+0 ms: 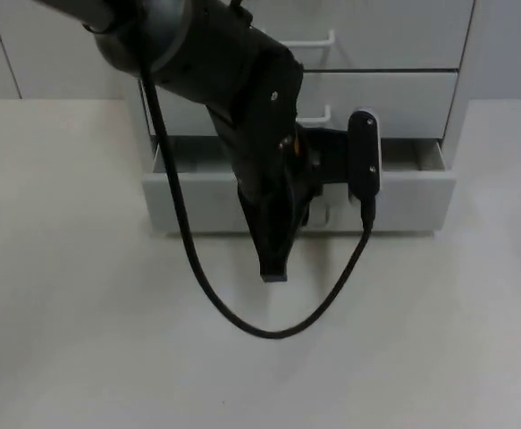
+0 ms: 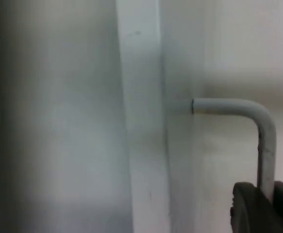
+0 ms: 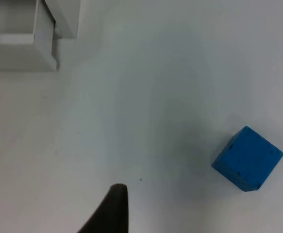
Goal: Open the drawer with the left hand, place the block into the drawer with the right hand, then close the drawer with the left hand.
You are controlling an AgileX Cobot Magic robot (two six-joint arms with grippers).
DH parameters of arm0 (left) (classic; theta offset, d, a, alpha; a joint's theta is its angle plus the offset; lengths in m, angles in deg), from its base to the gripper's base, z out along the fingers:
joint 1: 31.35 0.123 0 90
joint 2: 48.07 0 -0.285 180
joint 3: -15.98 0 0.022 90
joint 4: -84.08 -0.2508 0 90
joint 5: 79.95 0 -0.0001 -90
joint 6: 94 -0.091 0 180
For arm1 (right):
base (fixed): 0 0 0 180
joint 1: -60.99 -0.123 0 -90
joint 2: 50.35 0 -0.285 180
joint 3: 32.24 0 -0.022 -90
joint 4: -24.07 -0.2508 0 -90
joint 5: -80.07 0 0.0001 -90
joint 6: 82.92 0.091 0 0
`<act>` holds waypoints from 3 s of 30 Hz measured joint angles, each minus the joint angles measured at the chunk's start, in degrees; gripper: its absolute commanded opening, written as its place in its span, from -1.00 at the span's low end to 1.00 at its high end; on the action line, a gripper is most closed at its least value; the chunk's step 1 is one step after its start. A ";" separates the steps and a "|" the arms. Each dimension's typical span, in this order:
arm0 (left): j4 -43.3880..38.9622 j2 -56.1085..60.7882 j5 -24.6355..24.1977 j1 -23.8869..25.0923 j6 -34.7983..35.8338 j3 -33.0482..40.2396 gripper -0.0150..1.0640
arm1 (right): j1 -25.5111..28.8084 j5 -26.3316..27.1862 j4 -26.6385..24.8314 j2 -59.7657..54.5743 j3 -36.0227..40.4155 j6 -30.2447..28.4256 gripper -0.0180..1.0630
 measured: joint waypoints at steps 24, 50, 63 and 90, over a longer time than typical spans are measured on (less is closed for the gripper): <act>5.97 5.75 -0.79 -7.28 2.45 15.01 -0.98 | 0.00 0.10 0.00 0.00 0.00 0.10 0.98; 9.81 12.51 -7.55 -8.71 3.12 17.63 0.92 | 0.00 0.20 0.08 0.00 0.00 0.10 0.98; 7.68 26.28 -7.78 -8.43 7.89 17.63 0.92 | 0.00 0.20 0.08 0.00 0.00 0.10 0.98; 36.28 58.95 -16.51 19.13 8.78 17.63 0.92 | 0.00 0.20 -1.10 0.00 0.00 0.00 0.98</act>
